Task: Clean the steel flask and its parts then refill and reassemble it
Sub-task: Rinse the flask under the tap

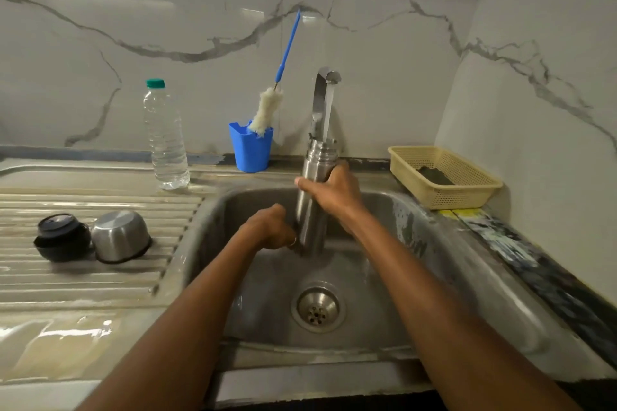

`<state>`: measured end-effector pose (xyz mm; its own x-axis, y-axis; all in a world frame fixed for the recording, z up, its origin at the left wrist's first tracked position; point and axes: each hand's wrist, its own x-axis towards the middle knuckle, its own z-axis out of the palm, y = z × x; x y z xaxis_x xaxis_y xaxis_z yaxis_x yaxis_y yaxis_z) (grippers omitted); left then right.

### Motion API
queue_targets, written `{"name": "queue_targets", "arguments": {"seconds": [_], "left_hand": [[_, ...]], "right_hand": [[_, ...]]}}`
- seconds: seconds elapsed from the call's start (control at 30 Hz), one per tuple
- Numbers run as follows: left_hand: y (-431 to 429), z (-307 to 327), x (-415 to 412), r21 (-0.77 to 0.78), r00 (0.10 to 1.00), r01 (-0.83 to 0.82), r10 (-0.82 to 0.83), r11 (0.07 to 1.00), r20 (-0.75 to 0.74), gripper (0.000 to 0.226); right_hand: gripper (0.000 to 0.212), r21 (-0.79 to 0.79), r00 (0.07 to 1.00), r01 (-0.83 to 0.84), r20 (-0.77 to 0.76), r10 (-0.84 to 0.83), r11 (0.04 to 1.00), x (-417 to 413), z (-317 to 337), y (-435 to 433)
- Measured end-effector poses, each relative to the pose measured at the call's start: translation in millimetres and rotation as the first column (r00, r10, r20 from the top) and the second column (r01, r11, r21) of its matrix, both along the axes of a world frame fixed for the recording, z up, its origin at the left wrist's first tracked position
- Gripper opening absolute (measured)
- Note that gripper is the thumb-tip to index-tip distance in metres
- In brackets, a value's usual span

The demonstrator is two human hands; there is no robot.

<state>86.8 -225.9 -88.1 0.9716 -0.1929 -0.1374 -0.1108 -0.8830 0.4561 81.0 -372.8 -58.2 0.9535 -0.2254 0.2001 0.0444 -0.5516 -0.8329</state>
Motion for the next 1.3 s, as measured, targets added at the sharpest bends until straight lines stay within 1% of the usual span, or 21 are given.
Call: {"name": "queue_targets", "arguments": {"seconds": [0.1,0.2,0.27,0.3,0.33,0.37,0.4,0.47,0.5,0.57,0.6,0.7,0.73,0.83,0.9,0.97,1.0,1.1,1.2,1.23,1.3], "left_hand": [[-1,2,-3,0.015,1.0,0.019,-0.019,1.0,-0.005,0.057],[-2,5,-2,0.026,0.998,0.064,-0.063,0.998,-0.018,0.04],[-4,6,-3,0.037,0.998,0.062,-0.062,0.997,-0.017,0.033],[-4,4,-3,0.049,0.998,0.068,-0.067,0.996,-0.023,0.04],[-5,1,-1,0.053,0.997,0.077,-0.076,0.996,-0.028,0.055],[-4,-8,10,0.052,0.996,0.088,-0.087,0.995,-0.034,0.069],[-4,-3,4,0.05,0.994,0.104,-0.103,0.993,-0.029,0.075],[-4,0,-1,0.012,0.995,0.086,-0.085,0.996,-0.05,0.072],[-4,3,-7,0.002,0.996,0.073,-0.072,0.997,-0.045,0.071],[-5,5,-11,0.001,0.997,0.076,-0.076,0.997,-0.011,0.078],[-6,4,-10,-0.02,0.997,0.071,-0.071,0.997,-0.005,0.084],[-6,2,-6,-0.046,0.999,0.023,-0.025,0.999,-0.034,0.093],[-6,2,-7,-0.05,0.999,0.02,-0.022,0.999,-0.037,0.093],[-9,3,-10,-0.046,1.0,0.019,-0.02,0.999,-0.021,0.095],[-8,2,-7,-0.054,0.999,0.016,-0.018,0.998,-0.037,0.107],[-8,1,-6,-0.067,0.998,0.015,-0.018,0.998,-0.053,0.114],[-8,1,-7,-0.065,0.998,0.015,-0.019,0.998,-0.053,0.114],[-9,0,-9,-0.056,0.999,0.028,-0.03,0.998,-0.043,0.109],[-7,0,-6,-0.053,0.998,0.038,-0.04,0.998,-0.038,0.107],[-7,0,-6,-0.045,0.998,0.044,-0.046,0.998,-0.042,0.105],[-7,-2,-6,-0.017,0.998,0.06,-0.061,0.998,-0.034,0.104]], "right_hand": [[0.032,-0.019,0.992,-0.059,-0.113,0.057,0.998,-10,-6,0],[0.041,0.094,1.0,-0.024,0.016,0.022,0.995,-5,5,-1],[0.047,0.136,1.0,-0.025,0.014,0.023,0.99,-5,-1,2],[0.043,0.138,0.999,-0.04,-0.03,0.045,0.99,-7,-6,3],[0.038,0.14,0.996,-0.053,-0.066,0.063,0.989,-8,-9,3],[0.037,0.142,0.996,-0.056,-0.064,0.065,0.988,-9,-6,2],[0.037,0.159,0.999,-0.048,-0.012,0.051,0.986,-7,0,1],[0.035,0.21,0.996,-0.054,0.079,0.038,0.976,-6,9,0],[0.033,0.194,0.997,-0.059,0.056,0.049,0.979,-6,5,1],[0.034,0.107,0.995,-0.064,-0.071,0.072,0.992,-11,-7,6],[0.033,0.079,0.994,-0.069,-0.08,0.075,0.995,-12,-9,6],[0.032,0.134,0.997,-0.055,0.052,0.049,0.989,-10,5,1],[0.031,0.127,0.997,-0.058,0.048,0.052,0.99,-10,3,1],[0.03,0.03,0.989,-0.07,-0.126,0.073,0.997,-11,-15,1],[0.036,0.045,0.996,-0.033,-0.083,0.036,0.998,-7,-9,0],[0.053,0.084,1.0,0.016,-0.026,-0.014,0.996,0,-3,-3],[0.055,0.081,0.999,0.006,-0.048,-0.002,0.997,-2,-5,-2],[0.039,0.038,0.987,-0.042,-0.156,0.047,0.998,-5,-14,0],[0.034,0.095,0.999,-0.013,-0.042,0.017,0.995,0,-1,-3],[0.032,0.115,0.999,-0.025,-0.038,0.03,0.993,-1,-1,-2],[0.033,0.131,0.99,-0.065,-0.114,0.08,0.989,-5,-10,1]]}}
